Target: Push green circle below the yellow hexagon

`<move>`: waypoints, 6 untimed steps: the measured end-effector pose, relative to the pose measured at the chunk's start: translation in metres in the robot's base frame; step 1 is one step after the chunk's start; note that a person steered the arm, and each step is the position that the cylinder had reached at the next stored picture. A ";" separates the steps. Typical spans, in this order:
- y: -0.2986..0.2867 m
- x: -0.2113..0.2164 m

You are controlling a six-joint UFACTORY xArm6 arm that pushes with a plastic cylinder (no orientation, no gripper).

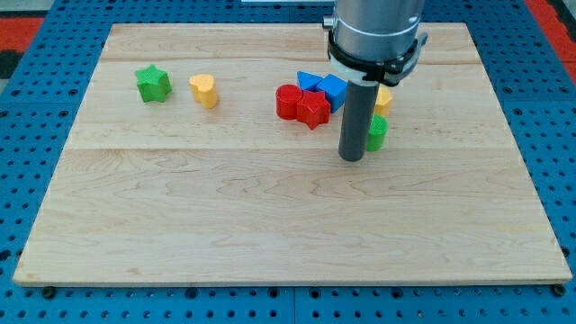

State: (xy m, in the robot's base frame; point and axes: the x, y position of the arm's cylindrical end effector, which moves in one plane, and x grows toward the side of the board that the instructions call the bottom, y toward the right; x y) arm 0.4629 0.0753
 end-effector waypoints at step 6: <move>-0.029 -0.045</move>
